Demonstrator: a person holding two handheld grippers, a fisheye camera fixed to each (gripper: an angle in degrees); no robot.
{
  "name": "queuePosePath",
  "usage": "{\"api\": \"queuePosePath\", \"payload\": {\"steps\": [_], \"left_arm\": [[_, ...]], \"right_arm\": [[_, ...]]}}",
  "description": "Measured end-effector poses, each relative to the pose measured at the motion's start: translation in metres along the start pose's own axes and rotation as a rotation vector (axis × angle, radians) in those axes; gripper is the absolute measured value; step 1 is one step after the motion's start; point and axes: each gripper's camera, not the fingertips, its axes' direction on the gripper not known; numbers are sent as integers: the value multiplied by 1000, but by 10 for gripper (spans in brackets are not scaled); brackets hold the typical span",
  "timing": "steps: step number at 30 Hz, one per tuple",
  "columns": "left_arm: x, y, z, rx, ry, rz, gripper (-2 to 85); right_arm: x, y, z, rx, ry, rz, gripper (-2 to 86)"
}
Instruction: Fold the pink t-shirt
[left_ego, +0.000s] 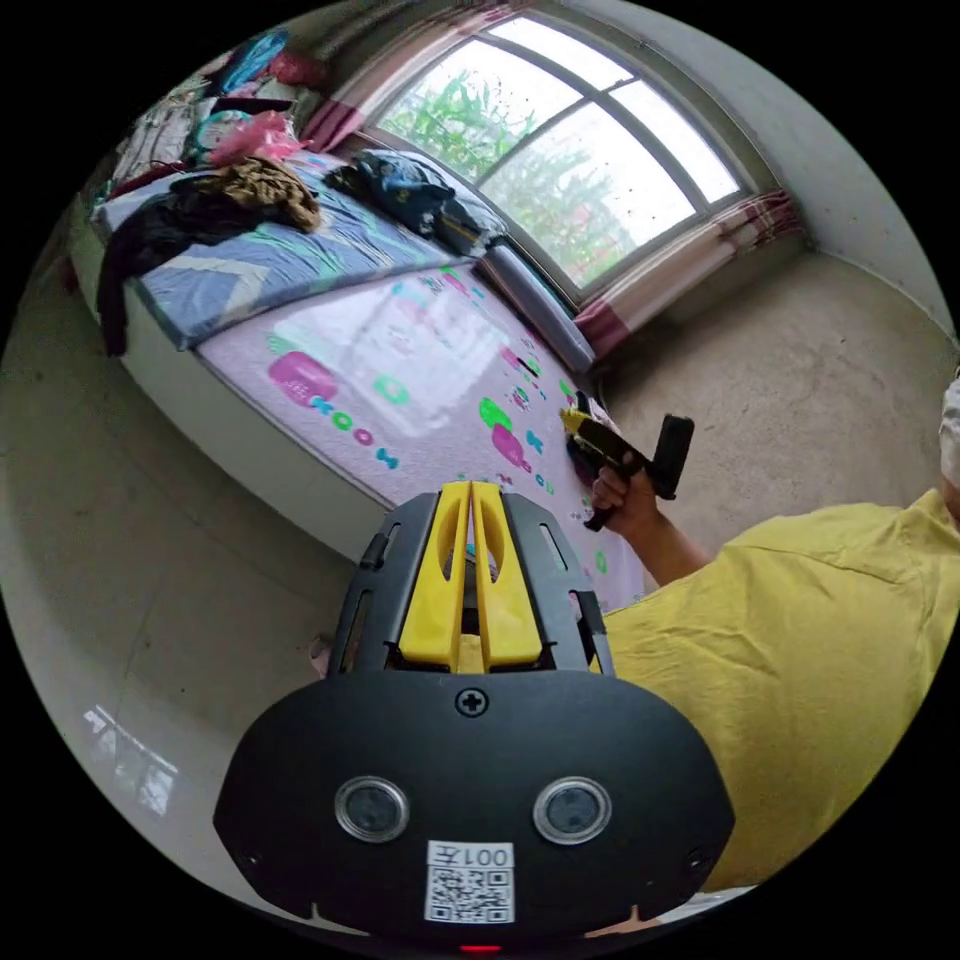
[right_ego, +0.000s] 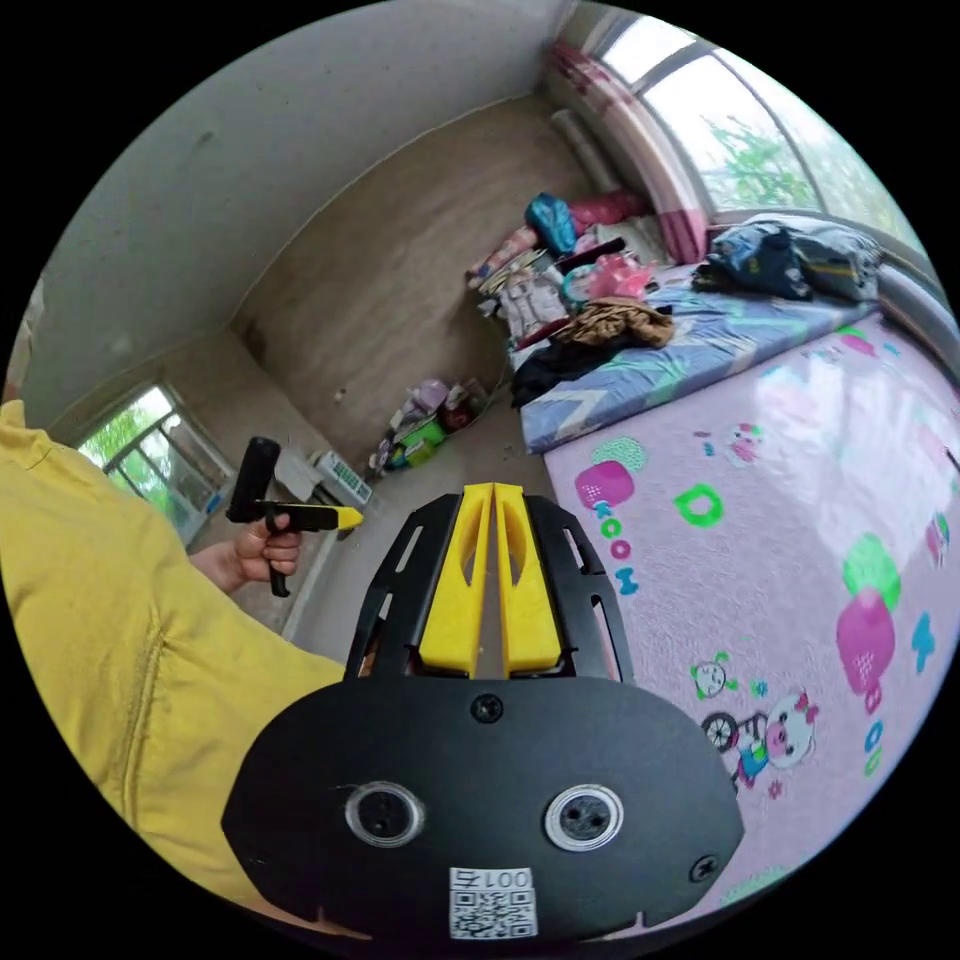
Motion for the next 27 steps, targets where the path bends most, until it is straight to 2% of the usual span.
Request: {"api": "queuePosePath", "payload": {"steps": [4, 8, 16, 22, 27], "left_arm": [[-87, 19, -32, 4, -93, -19, -13], [-158, 6, -51, 29, -87, -15, -12], [-323, -73, -112, 112, -77, -34, -13], [-447, -106, -163, 199, -127, -123, -13], [-545, -143, -204, 224, -186, -115, -12]], "right_arm": [[-10, -46, 91, -111, 38, -104, 8], [4, -76, 169, -175, 77, -119, 8], [56, -161, 310, -178, 69, -85, 7], [60, -254, 427, -163, 70, -197, 5], [55, -316, 527, -132, 129, -238, 4]]}}
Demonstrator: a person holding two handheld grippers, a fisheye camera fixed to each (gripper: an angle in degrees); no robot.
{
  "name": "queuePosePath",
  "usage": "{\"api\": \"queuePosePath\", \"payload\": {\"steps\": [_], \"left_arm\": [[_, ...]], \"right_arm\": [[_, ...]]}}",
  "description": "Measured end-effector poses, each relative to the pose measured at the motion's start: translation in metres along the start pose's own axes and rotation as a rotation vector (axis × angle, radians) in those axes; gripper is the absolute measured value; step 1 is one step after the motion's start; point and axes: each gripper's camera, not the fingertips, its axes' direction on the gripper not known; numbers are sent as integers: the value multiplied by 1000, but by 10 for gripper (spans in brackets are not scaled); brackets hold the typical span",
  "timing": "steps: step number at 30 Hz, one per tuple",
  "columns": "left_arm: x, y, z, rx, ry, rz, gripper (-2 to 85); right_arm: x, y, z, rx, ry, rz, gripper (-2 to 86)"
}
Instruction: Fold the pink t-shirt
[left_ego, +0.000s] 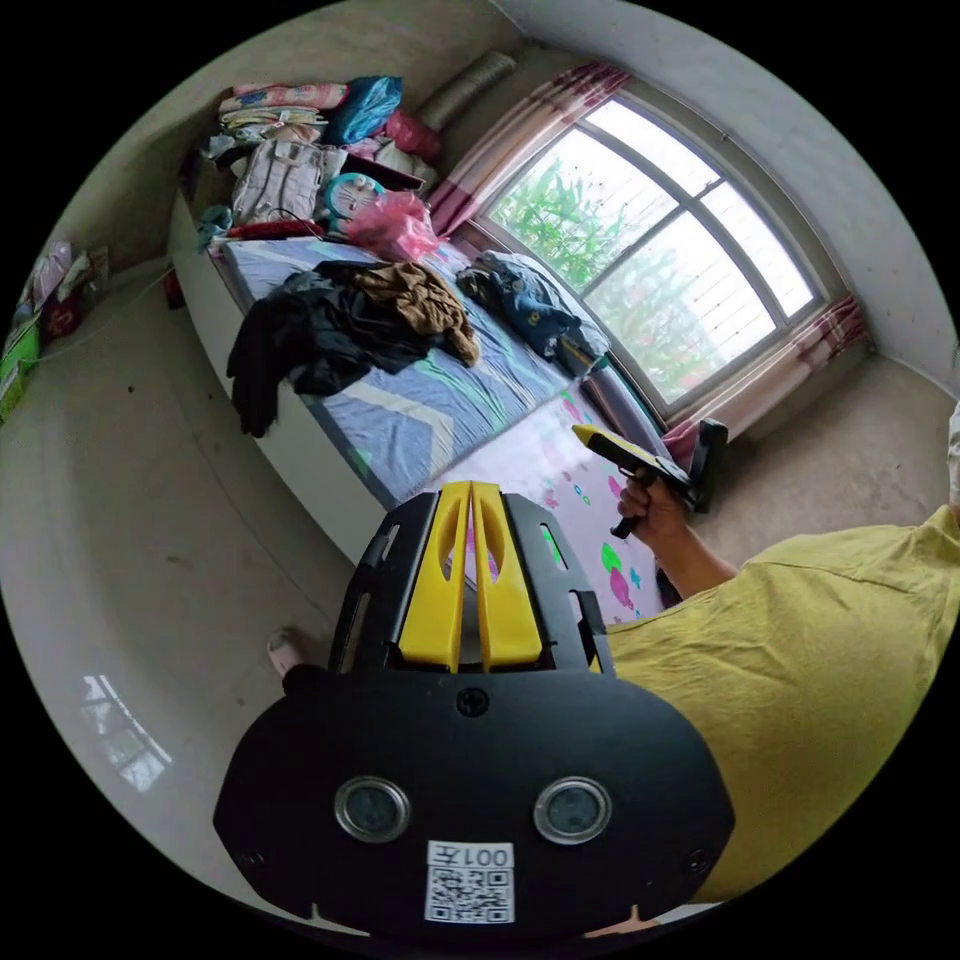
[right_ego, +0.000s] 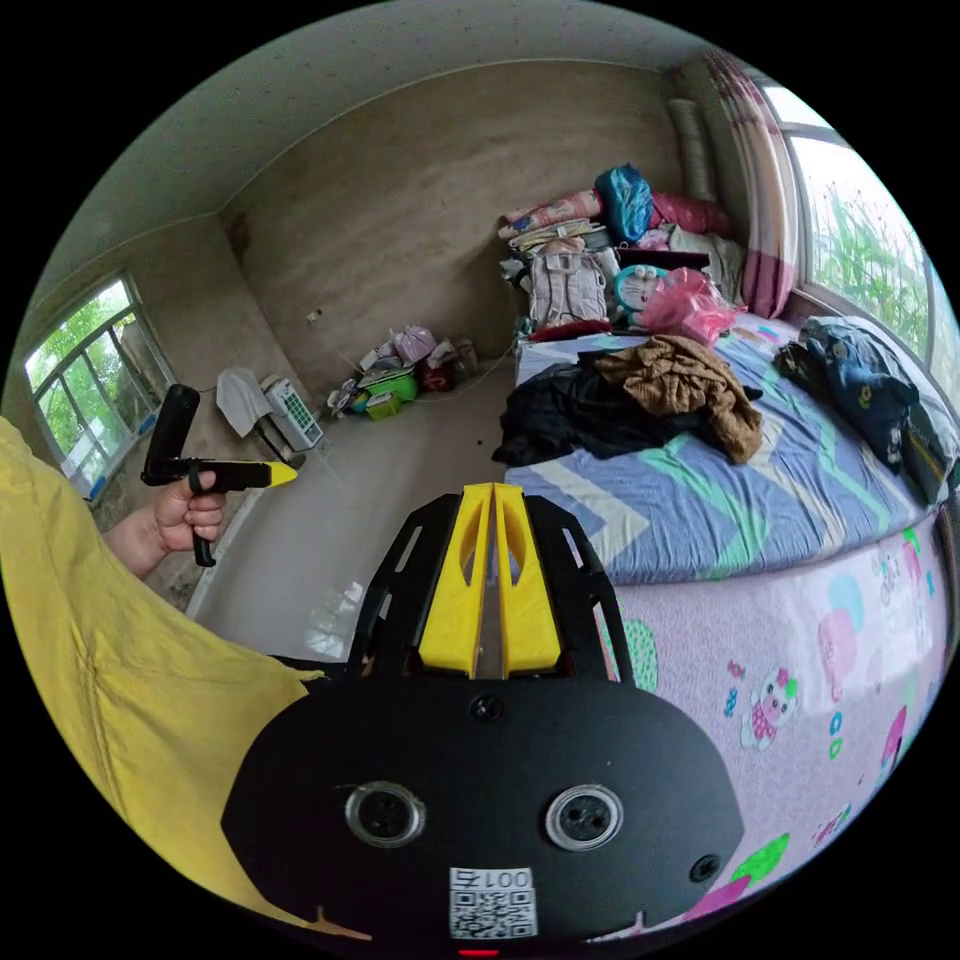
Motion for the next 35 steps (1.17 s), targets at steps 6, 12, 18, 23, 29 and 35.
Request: {"api": "queuePosePath", "payload": {"steps": [6, 12, 18, 23, 29, 35], "left_arm": [[-122, -96, -8, -64, -16, 103, -13], [-220, -208, -4, -199, -23, 251, -13], [-279, -327, 33, -245, 66, 348, -13], [-300, -418, 70, -243, 67, 421, -14], [-307, -520, 106, -273, 29, 539, -16], [-323, -617, 149, -326, 15, 569, -15]], "right_arm": [[12, -77, 117, 32, 53, 97, 4], [21, -140, 204, 15, 105, 180, 4], [38, -171, 255, -30, 200, 225, 4], [79, -196, 291, 5, 244, 257, 1], [127, -240, 332, 61, 283, 289, 0], [160, -287, 369, 97, 330, 316, 0]]}}
